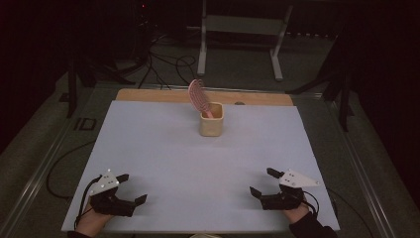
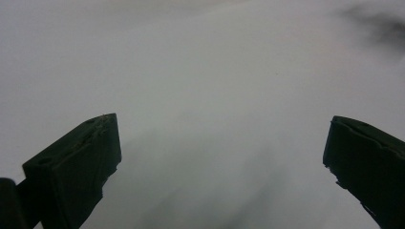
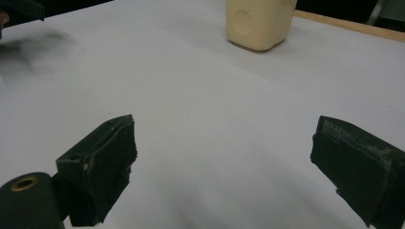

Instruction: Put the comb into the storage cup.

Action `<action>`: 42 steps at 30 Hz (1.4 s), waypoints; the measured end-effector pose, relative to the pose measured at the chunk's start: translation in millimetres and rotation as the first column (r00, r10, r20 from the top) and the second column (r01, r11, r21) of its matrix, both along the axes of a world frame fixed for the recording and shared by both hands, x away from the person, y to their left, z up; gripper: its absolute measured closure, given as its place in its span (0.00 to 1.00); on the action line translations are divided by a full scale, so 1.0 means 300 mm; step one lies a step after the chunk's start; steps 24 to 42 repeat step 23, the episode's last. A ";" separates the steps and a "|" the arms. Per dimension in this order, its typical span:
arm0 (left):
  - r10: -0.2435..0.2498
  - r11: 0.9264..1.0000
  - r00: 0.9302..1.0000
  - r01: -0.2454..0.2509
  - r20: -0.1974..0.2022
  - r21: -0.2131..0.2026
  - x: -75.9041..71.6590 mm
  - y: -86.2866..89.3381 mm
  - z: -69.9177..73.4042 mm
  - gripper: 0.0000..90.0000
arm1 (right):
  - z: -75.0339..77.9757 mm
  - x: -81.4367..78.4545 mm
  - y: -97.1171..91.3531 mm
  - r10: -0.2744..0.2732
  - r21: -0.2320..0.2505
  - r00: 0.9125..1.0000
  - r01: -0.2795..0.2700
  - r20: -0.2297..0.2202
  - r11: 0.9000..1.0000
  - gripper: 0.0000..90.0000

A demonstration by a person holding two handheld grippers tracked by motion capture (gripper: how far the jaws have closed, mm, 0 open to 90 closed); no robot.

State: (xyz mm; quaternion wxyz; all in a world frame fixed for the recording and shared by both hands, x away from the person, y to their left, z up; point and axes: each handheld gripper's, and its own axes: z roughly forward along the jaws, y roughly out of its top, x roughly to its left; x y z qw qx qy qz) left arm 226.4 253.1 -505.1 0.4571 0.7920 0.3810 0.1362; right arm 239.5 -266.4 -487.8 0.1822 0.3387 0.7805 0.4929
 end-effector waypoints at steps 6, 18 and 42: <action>0.017 1.000 0.999 -0.016 0.044 -0.013 -0.001 0.007 0.003 0.00 | -0.005 0.005 -0.001 0.001 -0.003 1.000 -0.001 -0.002 1.000 0.08; 0.018 1.000 0.999 -0.018 0.035 -0.015 0.000 0.011 -0.004 0.00 | -0.010 0.007 -0.001 0.005 -0.005 1.000 -0.005 -0.002 1.000 0.08; 0.011 1.000 0.999 -0.011 0.032 -0.011 0.000 0.008 -0.005 0.00 | -0.012 0.009 -0.002 0.003 -0.009 1.000 -0.003 -0.004 1.000 0.08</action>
